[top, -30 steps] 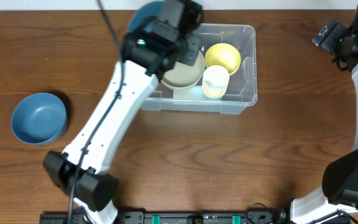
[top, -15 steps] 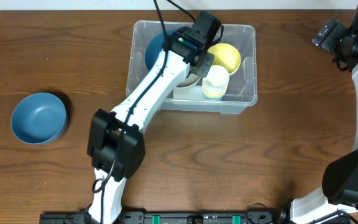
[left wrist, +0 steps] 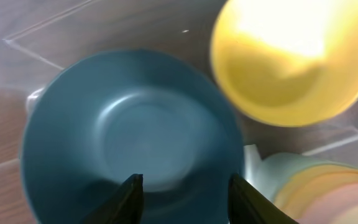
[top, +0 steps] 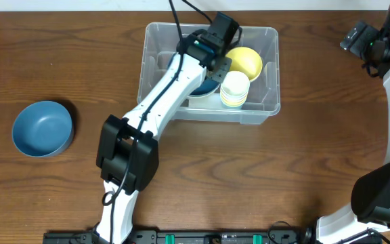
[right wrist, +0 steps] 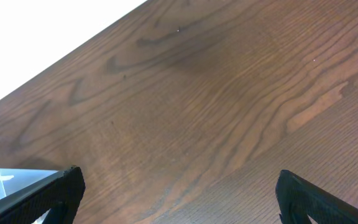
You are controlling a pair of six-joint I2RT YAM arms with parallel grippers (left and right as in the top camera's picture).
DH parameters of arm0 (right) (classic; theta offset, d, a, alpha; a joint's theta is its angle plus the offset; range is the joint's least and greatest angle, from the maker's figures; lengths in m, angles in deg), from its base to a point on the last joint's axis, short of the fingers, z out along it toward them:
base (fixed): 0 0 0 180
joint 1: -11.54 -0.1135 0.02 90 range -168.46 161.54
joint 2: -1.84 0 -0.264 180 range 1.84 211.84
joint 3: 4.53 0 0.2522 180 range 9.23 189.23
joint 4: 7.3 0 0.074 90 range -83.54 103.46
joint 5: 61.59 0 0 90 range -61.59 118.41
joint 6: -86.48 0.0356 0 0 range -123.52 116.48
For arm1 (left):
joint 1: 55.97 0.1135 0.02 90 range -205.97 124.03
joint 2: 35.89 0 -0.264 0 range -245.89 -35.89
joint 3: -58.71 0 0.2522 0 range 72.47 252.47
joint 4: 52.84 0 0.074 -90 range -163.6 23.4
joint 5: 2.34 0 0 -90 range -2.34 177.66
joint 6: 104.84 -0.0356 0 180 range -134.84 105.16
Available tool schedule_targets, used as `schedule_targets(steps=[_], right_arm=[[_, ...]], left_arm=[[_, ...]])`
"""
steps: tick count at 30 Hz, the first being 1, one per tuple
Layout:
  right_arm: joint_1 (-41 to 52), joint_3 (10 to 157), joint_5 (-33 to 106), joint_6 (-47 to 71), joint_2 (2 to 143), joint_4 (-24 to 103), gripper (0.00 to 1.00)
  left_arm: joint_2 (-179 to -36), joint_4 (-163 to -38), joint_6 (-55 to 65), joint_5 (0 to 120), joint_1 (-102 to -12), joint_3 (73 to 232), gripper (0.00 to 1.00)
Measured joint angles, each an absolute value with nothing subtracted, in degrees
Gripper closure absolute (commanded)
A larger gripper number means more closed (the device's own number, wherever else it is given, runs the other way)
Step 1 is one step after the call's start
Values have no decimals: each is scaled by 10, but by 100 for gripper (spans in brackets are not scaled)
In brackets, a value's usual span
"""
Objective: Pack container
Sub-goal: 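Lower the blue bowl into the bin onto the cream bowl, then release and move the left gripper to the second blue bowl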
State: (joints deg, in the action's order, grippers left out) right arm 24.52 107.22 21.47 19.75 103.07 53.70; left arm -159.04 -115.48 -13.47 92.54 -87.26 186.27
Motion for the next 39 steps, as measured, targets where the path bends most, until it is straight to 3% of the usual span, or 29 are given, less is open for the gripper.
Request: schedule_targets(steps=[11, 16, 23, 31, 39], right_arm=[[245, 1072, 215, 197, 1031, 537, 1], [245, 1072, 215, 197, 1031, 537, 1], [245, 1072, 215, 198, 1031, 537, 1], [245, 1072, 214, 197, 1031, 537, 1], [245, 1072, 215, 197, 1031, 537, 1]], left_arm=[[-1416, -1251, -129, 926, -774, 1863, 56], [-1332, -1343, -87, 928, -690, 1868, 56], [-1335, -1418, -17, 932, -538, 1833, 56], [-1339, -1309, 73, 932, -404, 1664, 55], [-1342, -1163, 103, 926, -384, 1495, 55]])
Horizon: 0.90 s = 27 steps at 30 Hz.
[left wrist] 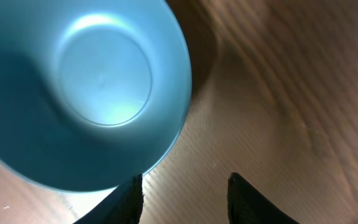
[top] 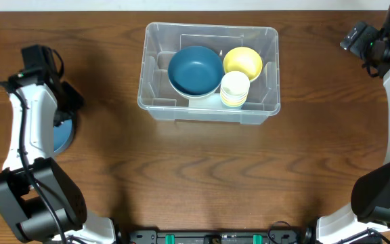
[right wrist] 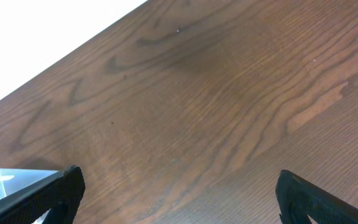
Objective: Pack container
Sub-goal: 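Release and move the left gripper to the second blue bowl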
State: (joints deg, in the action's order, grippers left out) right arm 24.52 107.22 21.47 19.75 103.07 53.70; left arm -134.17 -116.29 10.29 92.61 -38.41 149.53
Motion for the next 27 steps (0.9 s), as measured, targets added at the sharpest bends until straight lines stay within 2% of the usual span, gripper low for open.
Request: schedule_targets(steps=[5, 6, 9, 27], right_arm=[[245, 1072, 214, 197, 1031, 537, 1], [245, 1072, 215, 197, 1031, 537, 1], [245, 1072, 215, 197, 1031, 537, 1], [245, 1072, 215, 197, 1031, 537, 1]], left_arm=[[-1342, -1123, 107, 925, -384, 1468, 54], [-1342, -1119, 107, 925, -384, 1467, 49], [-1342, -1100, 108, 925, -384, 1462, 44], [-1423, -1082, 109, 937, -384, 1454, 44]])
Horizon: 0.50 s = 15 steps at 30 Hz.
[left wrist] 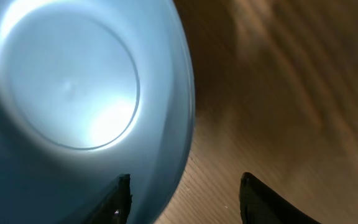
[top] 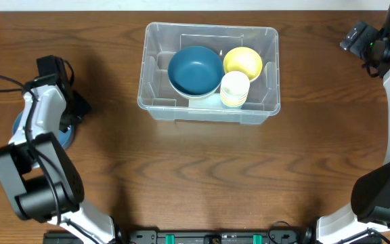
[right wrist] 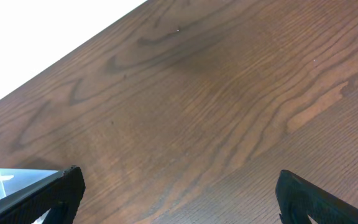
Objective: Pack container
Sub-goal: 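Release and move the left gripper to the second blue bowl, then grasp the second blue bowl and stack it onto the blue bowl in the bin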
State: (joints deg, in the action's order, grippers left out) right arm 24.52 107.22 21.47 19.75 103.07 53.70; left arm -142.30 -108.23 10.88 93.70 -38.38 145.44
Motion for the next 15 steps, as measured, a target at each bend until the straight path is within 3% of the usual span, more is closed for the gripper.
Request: schedule_targets(steps=[2, 6, 9, 15], right_arm=[[245, 1072, 215, 197, 1031, 537, 1], [245, 1072, 215, 197, 1031, 537, 1], [245, 1072, 215, 197, 1031, 537, 1], [245, 1072, 215, 197, 1031, 537, 1]], left_arm=[[-1429, -1082, 112, 939, -384, 1453, 63], [-1430, -1082, 111, 941, -383, 1452, 88], [-1430, -1081, 109, 941, -384, 1452, 94], [-1430, -1110, 109, 936, -383, 1457, 94]])
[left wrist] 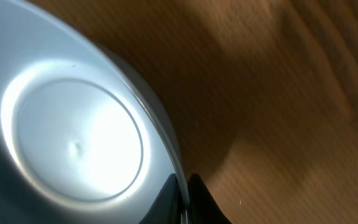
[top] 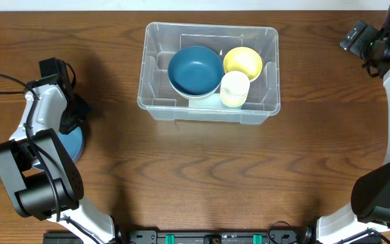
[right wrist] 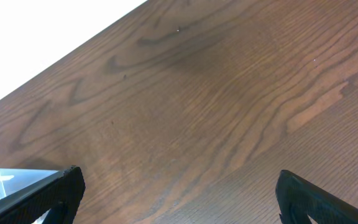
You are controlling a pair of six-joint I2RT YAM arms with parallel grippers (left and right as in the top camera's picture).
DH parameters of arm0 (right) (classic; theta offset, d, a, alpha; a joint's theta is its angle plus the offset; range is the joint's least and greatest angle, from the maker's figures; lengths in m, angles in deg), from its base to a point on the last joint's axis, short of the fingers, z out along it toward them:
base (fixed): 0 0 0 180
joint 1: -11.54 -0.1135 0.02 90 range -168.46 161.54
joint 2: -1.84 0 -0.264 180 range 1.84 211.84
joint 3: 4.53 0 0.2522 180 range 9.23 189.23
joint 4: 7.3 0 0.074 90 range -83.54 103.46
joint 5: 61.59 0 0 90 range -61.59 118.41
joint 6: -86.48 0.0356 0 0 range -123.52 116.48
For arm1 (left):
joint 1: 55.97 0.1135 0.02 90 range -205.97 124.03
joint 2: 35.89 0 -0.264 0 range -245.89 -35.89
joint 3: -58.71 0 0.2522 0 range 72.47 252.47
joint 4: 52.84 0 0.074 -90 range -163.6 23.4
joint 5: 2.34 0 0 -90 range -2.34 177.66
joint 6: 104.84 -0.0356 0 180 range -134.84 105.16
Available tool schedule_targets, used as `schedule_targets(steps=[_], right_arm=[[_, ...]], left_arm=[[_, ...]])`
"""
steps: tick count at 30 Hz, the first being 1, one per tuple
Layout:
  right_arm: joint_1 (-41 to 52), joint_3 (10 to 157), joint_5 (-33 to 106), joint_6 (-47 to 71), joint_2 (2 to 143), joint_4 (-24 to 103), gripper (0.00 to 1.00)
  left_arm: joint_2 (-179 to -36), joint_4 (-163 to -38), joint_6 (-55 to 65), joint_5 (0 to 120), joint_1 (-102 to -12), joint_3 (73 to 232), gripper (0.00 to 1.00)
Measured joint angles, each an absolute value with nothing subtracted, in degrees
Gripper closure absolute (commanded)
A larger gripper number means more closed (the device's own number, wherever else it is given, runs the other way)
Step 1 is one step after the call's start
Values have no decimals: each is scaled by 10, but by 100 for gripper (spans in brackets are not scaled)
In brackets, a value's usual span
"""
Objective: Pack container
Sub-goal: 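Grasp the second blue bowl and stack it onto the blue bowl in the bin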
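Observation:
A clear plastic container (top: 156, 102) stands at the table's far middle. It holds a dark blue bowl (top: 195, 69), a yellow bowl (top: 244, 61) and a stack of pale cups (top: 234, 89). At the far left a light blue bowl (top: 74, 142) (left wrist: 73, 149) rests on the wood, mostly under my left arm. My left gripper (top: 68, 116) (left wrist: 183, 194) is shut on this bowl's right rim, one finger inside and one outside. My right gripper (top: 359, 37) (right wrist: 179, 180) hangs open over bare wood at the far right, holding nothing.
A black cable runs off the left edge beside my left arm. A corner of the container shows at the lower left of the right wrist view. Brown wood lies between the light blue bowl and the container.
My left gripper stood open with its fingers either side of the light blue bowl's rim; now it is shut on that rim. The right arm has not moved.
My left gripper was open over the dark blue bowl inside the container. Then it was at the far left above the light blue bowl, the dark one left in the container. It came down astride the rim and now pinches it.

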State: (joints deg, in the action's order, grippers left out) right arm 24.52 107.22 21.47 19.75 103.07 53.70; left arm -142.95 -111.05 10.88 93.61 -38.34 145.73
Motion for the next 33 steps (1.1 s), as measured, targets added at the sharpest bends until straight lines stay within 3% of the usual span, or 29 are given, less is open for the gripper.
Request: schedule_targets(steps=[7, 17, 25, 33], right_arm=[[245, 1072, 215, 197, 1031, 537, 1], [245, 1072, 215, 197, 1031, 537, 1], [245, 1072, 215, 198, 1031, 537, 1], [245, 1072, 215, 197, 1031, 537, 1]], left_arm=[[-1406, -1150, 108, 893, -384, 1487, 94], [-1248, -1161, 76, 794, -442, 1585, 94], [-1179, -1114, 43, 809, -630, 1643, 94], [-1228, -1031, 13, 899, -837, 1643, 94]])
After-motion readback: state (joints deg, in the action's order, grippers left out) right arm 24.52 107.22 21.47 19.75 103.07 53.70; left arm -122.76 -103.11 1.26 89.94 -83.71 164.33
